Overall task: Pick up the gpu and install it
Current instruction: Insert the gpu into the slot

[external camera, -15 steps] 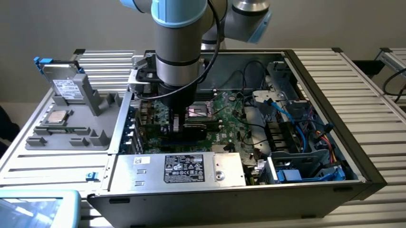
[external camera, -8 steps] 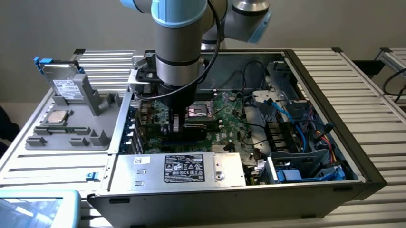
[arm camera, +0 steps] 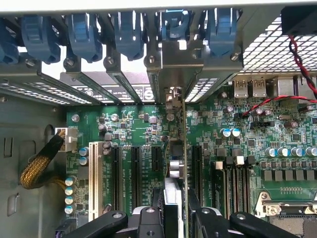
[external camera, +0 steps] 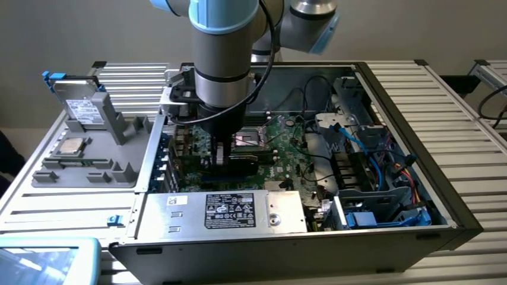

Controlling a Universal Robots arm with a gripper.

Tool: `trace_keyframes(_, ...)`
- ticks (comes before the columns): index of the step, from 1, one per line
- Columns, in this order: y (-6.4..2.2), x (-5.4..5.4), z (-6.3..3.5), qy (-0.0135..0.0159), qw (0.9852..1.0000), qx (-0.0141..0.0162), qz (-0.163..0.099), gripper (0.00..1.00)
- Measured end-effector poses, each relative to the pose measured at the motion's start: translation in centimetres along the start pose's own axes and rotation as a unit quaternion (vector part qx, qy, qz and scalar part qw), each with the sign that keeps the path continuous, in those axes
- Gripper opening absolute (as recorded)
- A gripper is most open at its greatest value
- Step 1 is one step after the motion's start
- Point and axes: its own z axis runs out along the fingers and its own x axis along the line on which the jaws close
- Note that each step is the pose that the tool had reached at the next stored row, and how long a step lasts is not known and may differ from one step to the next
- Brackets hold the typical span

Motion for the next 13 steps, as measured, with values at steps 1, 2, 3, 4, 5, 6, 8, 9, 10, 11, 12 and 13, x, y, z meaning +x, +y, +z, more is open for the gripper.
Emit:
trace_keyframes(1,0.0,0.0,0.0,0.0,1.0,0.0,0.0,0.29)
trace_keyframes(2,0.0,0.0,0.0,0.0,1.0,0.0,0.0,0.29)
trace_keyframes(3,0.0,0.01,0.01,0.0,1.0,0.0,-0.001,0.29)
trace_keyframes(4,0.0,0.0,0.01,0.0,1.0,0.0,-0.001,0.29)
trace_keyframes(5,0.0,0.0,0.01,0.0001,1.0,0.0,-0.001,0.29)
trace_keyframes(6,0.0,0.0,0.01,0.0,1.0,0.0,-0.001,0.29)
trace_keyframes(8,0.0,-0.01,0.01,0.0001,1.0,0.0,-0.001,0.29)
trace_keyframes(9,0.0,-0.02,0.01,0.0001,1.0,0.0,-0.001,0.29)
trace_keyframes(10,0.01,-0.02,0.01,0.0002,1.0,0.0,-0.002,0.29)
trace_keyframes(11,0.0,-0.01,0.01,0.0002,1.0,-0.0004,-0.003,0.29)
trace_keyframes(12,0.01,-0.01,0.01,0.0003,1.0,-0.0007,-0.004,0.29)
trace_keyframes(13,0.01,-0.01,0.01,0.0003,1.0,-0.0007,-0.004,0.29)
